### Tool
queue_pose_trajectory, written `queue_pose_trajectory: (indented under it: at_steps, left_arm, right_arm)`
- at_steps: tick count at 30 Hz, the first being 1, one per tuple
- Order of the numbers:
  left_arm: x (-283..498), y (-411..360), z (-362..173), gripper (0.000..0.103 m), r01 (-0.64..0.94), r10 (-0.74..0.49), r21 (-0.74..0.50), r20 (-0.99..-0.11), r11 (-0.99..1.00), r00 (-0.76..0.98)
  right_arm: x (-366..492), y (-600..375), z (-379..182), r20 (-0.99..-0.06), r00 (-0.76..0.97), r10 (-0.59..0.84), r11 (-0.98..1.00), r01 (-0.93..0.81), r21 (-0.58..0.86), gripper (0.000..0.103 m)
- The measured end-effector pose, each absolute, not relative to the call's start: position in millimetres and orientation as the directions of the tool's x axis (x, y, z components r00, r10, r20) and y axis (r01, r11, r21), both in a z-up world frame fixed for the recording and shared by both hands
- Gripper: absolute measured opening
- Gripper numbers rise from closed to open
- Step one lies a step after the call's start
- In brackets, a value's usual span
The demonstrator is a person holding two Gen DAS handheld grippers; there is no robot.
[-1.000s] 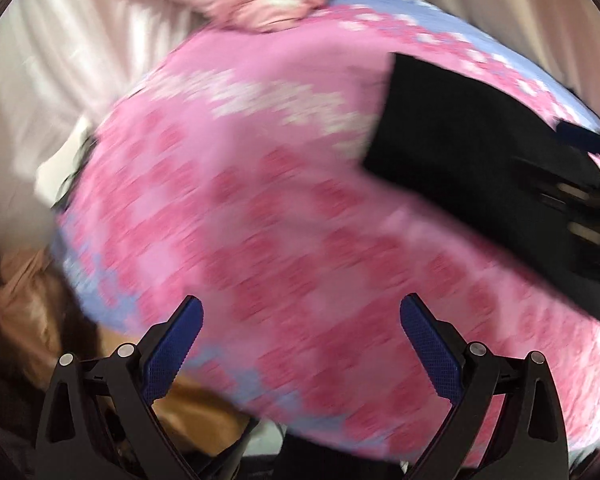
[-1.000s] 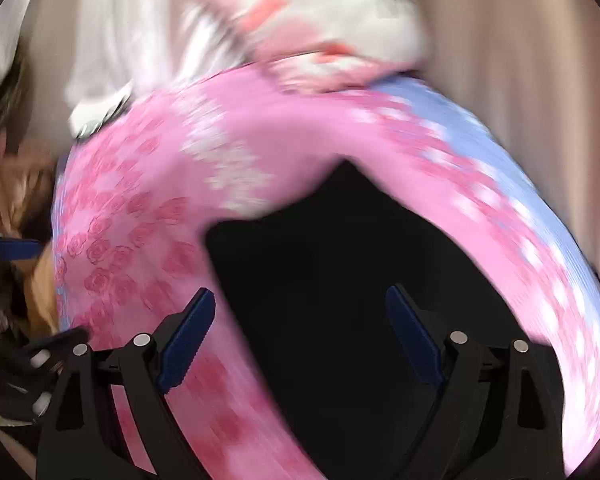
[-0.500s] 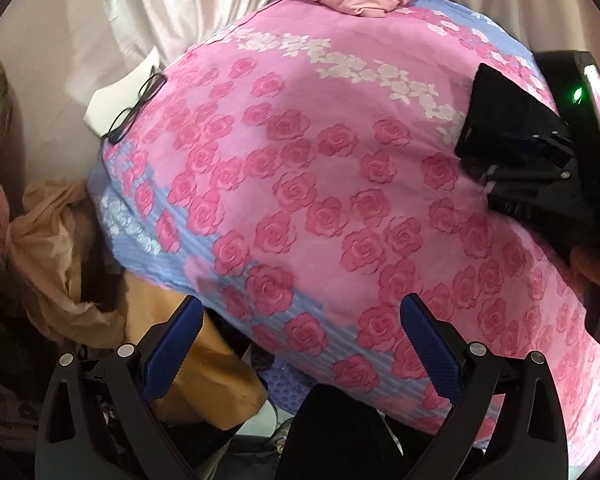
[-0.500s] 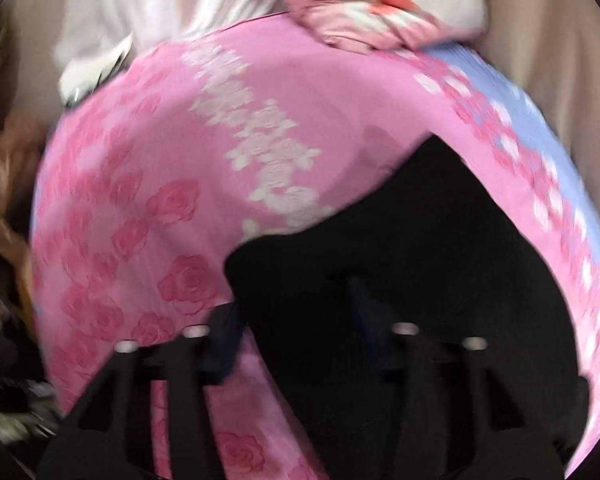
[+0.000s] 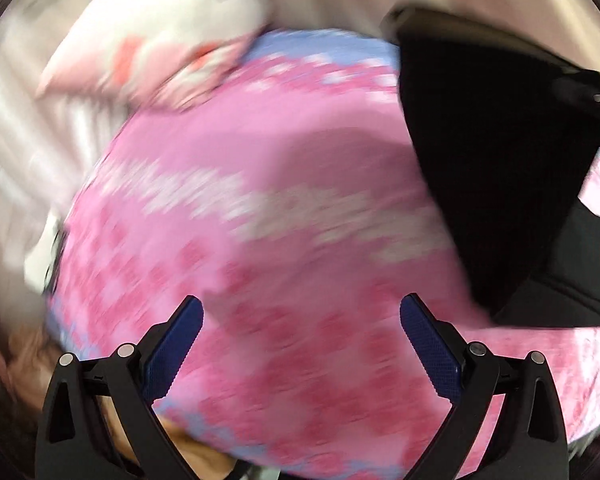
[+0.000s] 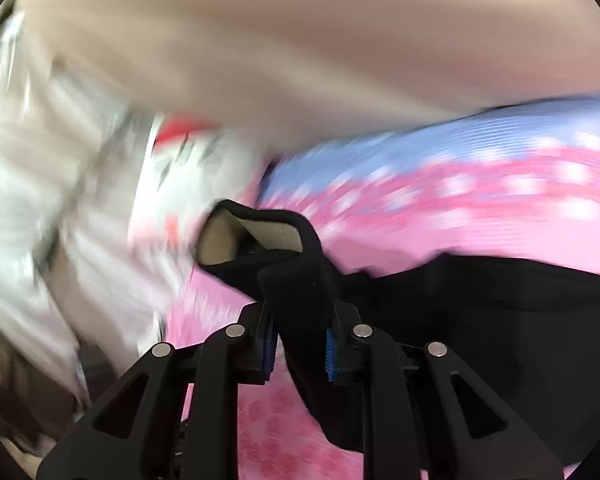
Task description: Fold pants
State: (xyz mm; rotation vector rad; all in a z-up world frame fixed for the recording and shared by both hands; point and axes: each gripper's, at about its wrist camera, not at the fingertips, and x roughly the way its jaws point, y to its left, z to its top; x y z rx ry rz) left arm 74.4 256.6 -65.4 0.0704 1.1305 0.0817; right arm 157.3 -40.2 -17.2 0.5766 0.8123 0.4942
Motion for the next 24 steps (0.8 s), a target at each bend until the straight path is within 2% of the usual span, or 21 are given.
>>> queue_pose_trajectory:
  at_steps: [3, 6, 9, 10, 11, 12, 14, 15, 16, 17, 18, 23, 24]
  left_arm:
    - [83, 193, -58, 0.098, 0.082, 0.052, 0.099, -0.892, 0.992, 0.449]
    - [83, 134, -58, 0.098, 0.177, 0.016, 0.106, -0.894, 0.979, 0.447]
    - [81, 87, -64, 0.098, 0.245, -0.018, 0.093, -0.91, 0.965, 0.415]
    - [80, 74, -67, 0.098, 0.261, -0.026, 0.087, -0.916, 0.961, 0.4]
    - [79, 59, -70, 0.098, 0.278, -0.038, 0.075, -0.923, 0.958, 0.382]
    - [78, 50, -72, 0.098, 0.286, -0.045, 0.069, -0.927, 0.956, 0.373]
    - [76, 31, -73, 0.098, 0.305, -0.052, 0.066, -0.93, 0.95, 0.363]
    - [75, 24, -73, 0.098, 0.311, -0.05, 0.071, -0.929, 0.948, 0.367]
    - [75, 18, -73, 0.098, 0.315, -0.049, 0.076, -0.928, 0.946, 0.369]
    - [75, 13, -74, 0.098, 0.318, -0.046, 0.08, -0.928, 0.945, 0.37]
    - [76, 9, -75, 0.098, 0.318, -0.048, 0.078, -0.929, 0.945, 0.368]
    - [79, 5, -70, 0.098, 0.298, -0.05, 0.07, -0.924, 0.952, 0.379]
    - [80, 5, -70, 0.098, 0.294, -0.046, 0.075, -0.922, 0.953, 0.384]
  right_arm:
    - [123, -139, -33, -0.548, 0.669, 0.502, 0.751, -0.023, 0.66, 0.018]
    - [85, -216, -86, -0.617, 0.661, 0.428, 0.718, 0.166, 0.676, 0.018]
    - [56, -255, -155, -0.687, 0.587, 0.428, 0.67, 0.303, 0.677, 0.019]
    - [51, -262, -168, -0.678, 0.579, 0.453, 0.635, 0.325, 0.701, 0.017]
    - [44, -267, -178, -0.623, 0.602, 0.499, 0.567, 0.318, 0.76, 0.018]
    - [39, -270, -179, -0.596, 0.618, 0.513, 0.533, 0.316, 0.785, 0.023]
    - [37, -271, -167, -0.586, 0.624, 0.517, 0.545, 0.288, 0.788, 0.044]
    - [37, -270, -159, -0.586, 0.63, 0.51, 0.562, 0.273, 0.781, 0.063]
    - [37, -270, -151, -0.594, 0.633, 0.496, 0.586, 0.261, 0.767, 0.077]
    - [40, -269, -139, -0.614, 0.637, 0.467, 0.634, 0.243, 0.734, 0.082]
    - [44, -269, -131, -0.628, 0.641, 0.442, 0.673, 0.226, 0.704, 0.085]
    - [74, -263, -107, -0.675, 0.633, 0.379, 0.805, 0.135, 0.578, 0.084]
    - [80, -255, -104, -0.673, 0.62, 0.404, 0.819, 0.082, 0.568, 0.074]
